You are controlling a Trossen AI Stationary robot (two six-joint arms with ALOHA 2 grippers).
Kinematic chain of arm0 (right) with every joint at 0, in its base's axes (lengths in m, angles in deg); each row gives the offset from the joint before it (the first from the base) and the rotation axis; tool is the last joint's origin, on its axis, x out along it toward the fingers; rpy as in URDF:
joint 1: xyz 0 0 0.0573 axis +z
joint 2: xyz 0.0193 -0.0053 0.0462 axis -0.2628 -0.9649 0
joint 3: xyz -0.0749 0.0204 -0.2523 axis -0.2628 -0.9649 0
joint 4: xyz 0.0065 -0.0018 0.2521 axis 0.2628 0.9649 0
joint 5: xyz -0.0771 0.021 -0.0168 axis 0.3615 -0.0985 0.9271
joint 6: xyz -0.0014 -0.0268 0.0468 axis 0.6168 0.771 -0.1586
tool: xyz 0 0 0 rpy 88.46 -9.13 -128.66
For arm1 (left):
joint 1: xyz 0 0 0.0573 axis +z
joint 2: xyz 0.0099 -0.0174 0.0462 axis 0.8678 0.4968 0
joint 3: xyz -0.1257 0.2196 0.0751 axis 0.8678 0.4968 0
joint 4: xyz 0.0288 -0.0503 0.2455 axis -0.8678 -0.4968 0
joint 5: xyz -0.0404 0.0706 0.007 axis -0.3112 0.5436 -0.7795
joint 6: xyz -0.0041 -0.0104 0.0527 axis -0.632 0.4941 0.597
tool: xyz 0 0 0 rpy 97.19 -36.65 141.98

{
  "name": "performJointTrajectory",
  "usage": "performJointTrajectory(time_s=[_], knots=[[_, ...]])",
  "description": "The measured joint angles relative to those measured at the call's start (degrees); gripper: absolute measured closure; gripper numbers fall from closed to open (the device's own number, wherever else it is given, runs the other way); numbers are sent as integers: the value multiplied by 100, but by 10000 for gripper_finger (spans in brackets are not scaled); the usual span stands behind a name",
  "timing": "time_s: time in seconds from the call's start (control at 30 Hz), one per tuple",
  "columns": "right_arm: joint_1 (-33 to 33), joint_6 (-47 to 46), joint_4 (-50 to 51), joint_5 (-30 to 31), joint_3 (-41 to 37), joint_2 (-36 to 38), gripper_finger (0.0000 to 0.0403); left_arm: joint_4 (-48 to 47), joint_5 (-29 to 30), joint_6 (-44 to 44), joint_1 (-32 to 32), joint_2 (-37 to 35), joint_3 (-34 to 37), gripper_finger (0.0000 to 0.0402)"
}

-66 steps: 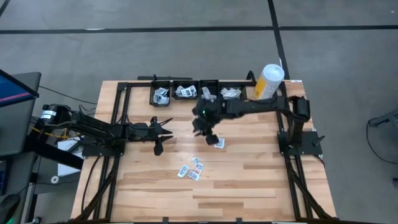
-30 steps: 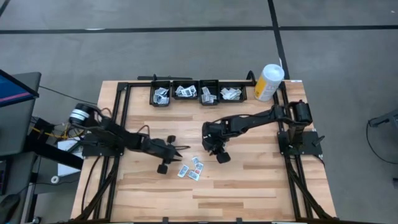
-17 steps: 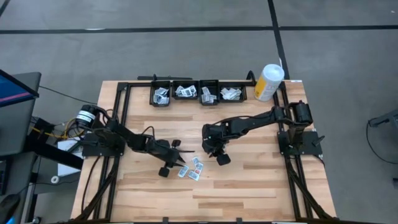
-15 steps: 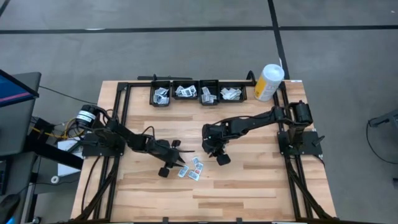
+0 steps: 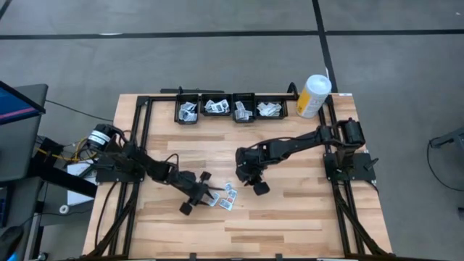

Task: Pick & Place First Aid Supplies
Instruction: Put the orange ointment pack into the middle right black bin

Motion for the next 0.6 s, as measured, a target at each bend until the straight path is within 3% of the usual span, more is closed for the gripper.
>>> performJointTrajectory(time_s=[0.23, 0.6], knots=[[124, -3, 0, 0, 0, -2, 321, -21, 997, 161, -431, -2, -78, 232], [139, -151, 2, 22, 2, -2, 321, 5, 851, 88, -473, 385, -79, 231]])
